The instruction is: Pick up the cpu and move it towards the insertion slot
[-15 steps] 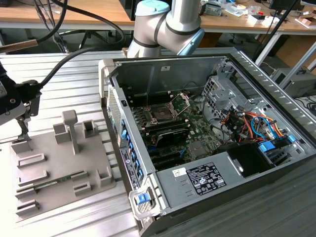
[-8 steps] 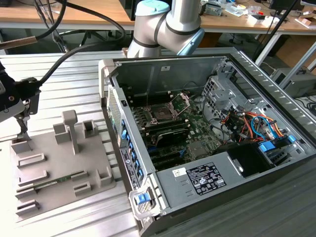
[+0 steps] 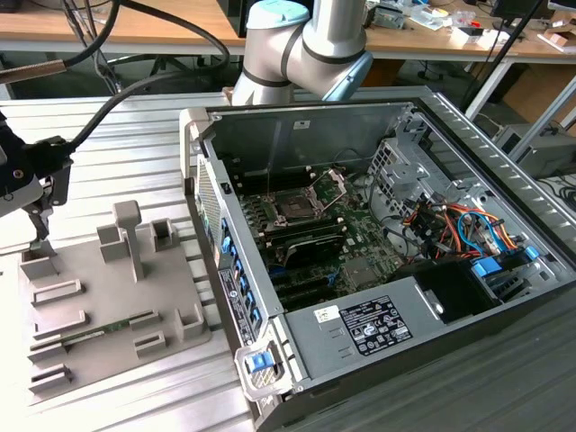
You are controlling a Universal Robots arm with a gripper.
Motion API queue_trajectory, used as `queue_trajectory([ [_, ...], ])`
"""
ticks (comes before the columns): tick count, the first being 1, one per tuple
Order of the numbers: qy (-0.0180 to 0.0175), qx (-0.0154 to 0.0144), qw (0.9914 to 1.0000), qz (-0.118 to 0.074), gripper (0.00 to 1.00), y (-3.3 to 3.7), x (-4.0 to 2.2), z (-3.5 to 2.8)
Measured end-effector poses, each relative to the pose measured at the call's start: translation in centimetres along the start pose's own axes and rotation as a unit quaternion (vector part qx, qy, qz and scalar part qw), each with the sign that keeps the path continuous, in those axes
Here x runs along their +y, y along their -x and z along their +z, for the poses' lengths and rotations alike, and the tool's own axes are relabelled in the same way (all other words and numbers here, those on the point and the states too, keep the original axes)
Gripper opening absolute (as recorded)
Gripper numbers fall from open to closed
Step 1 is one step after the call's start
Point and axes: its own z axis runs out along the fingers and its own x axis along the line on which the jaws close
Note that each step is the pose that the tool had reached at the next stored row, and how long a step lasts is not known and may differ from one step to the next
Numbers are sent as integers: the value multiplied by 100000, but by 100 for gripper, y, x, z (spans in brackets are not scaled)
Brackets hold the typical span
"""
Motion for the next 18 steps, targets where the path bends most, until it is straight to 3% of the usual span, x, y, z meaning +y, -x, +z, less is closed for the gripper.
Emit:
queue_trajectory([
  [18,1,0,100000,-5,55,1,7,-122],
])
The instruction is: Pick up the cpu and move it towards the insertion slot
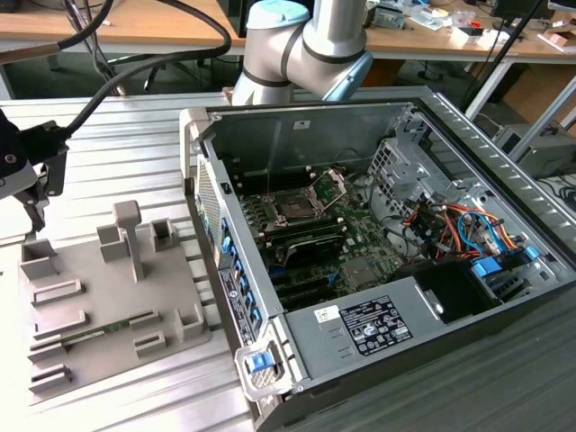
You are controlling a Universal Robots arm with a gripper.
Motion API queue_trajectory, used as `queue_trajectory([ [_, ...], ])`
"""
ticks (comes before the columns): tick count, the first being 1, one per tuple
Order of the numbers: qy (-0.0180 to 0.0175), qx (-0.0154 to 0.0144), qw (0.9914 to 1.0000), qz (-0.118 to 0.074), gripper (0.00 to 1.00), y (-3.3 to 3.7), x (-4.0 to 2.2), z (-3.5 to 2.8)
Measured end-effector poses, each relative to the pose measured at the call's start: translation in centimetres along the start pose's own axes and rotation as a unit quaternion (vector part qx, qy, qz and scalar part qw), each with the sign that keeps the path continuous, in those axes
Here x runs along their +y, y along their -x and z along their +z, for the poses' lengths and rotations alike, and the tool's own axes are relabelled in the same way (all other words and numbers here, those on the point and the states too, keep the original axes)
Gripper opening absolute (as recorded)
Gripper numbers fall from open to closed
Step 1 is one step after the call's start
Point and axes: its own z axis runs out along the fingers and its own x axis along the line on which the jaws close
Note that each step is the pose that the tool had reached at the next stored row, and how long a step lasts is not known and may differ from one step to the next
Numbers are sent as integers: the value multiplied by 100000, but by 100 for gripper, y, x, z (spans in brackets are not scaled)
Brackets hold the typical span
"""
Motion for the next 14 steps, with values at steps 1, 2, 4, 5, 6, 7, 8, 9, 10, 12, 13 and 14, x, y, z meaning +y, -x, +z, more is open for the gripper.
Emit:
queue_trajectory([
  [1,-2,0,100000,1,55,0,0,-5],
  [2,-2,4,100000,0,55,0,1,-15],
  [4,-1,0,100000,1,55,0,2,-27],
  [5,-1,1,100000,1,55,0,2,-38],
  [6,1,-3,100000,1,55,0,3,-47],
  [7,-1,1,100000,-1,55,0,3,-55],
  [8,-1,1,100000,-3,55,0,4,-59],
  [9,-1,2,100000,-3,55,0,4,-66],
  [10,-1,-1,100000,3,55,0,4,-70],
  [12,0,-1,100000,4,55,0,5,-79],
  [13,2,-5,100000,-4,55,0,5,-86],
  [14,0,-1,100000,-3,55,0,5,-91],
])
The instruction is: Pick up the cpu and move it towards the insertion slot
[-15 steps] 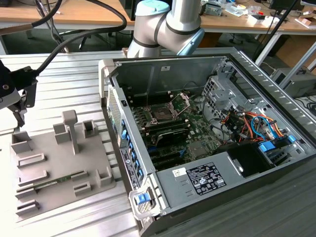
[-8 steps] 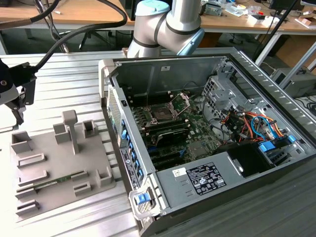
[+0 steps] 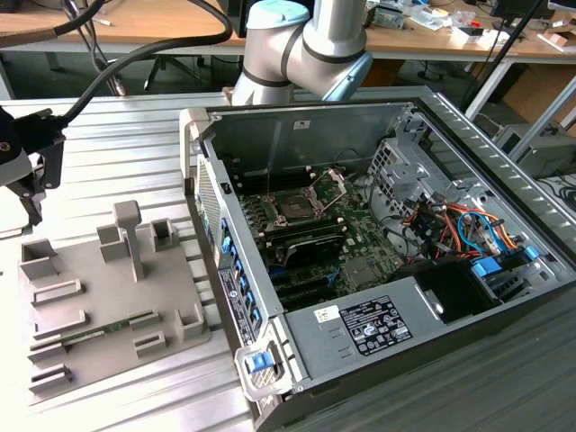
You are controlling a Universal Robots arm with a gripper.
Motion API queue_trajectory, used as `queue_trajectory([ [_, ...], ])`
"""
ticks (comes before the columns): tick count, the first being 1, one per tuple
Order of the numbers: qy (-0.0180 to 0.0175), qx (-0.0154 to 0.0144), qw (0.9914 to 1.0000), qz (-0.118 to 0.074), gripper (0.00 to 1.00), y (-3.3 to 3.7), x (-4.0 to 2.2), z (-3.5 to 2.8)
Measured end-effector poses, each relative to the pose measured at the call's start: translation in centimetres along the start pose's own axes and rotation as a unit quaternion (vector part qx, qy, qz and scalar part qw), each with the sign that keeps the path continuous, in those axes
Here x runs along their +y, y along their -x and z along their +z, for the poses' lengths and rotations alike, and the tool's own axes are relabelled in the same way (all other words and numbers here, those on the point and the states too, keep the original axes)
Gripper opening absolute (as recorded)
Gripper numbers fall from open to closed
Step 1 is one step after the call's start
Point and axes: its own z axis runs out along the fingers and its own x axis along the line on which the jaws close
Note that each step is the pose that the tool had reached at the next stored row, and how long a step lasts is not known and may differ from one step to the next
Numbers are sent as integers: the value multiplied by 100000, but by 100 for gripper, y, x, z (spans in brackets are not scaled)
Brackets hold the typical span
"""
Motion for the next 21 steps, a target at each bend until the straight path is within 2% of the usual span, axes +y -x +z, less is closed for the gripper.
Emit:
queue_trajectory([
  [14,-1,-2,100000,3,55,0,4,-68],
  [21,-1,3,100000,2,55,1,7,-124],
])
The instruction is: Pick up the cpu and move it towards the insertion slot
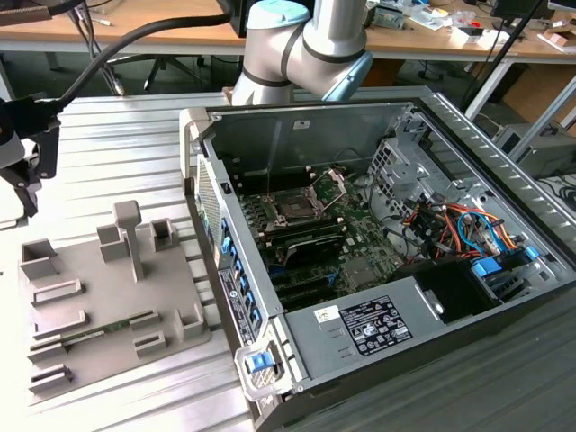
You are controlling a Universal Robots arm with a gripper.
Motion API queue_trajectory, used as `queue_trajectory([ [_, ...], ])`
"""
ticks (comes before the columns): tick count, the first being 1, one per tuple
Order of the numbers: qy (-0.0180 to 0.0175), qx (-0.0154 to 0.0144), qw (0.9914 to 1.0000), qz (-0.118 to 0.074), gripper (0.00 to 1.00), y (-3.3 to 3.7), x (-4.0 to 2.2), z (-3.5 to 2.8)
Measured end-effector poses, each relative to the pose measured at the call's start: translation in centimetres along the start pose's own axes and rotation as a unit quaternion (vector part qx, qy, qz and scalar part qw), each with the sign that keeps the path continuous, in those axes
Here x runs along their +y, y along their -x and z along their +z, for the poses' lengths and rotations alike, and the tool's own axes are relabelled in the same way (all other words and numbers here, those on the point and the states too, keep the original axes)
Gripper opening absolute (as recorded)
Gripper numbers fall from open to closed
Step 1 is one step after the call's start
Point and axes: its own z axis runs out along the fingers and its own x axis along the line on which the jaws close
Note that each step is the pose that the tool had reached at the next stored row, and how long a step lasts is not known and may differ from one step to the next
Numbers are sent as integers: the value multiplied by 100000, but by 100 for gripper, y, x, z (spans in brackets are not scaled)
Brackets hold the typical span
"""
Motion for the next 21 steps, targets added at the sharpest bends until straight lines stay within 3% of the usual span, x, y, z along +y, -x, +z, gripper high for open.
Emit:
queue_trajectory([
  [5,5,-8,100000,1,55,0,2,-31],
  [16,-2,4,100000,1,55,1,2,-36],
  [21,-2,3,100000,-3,55,41,-3,-36],
])
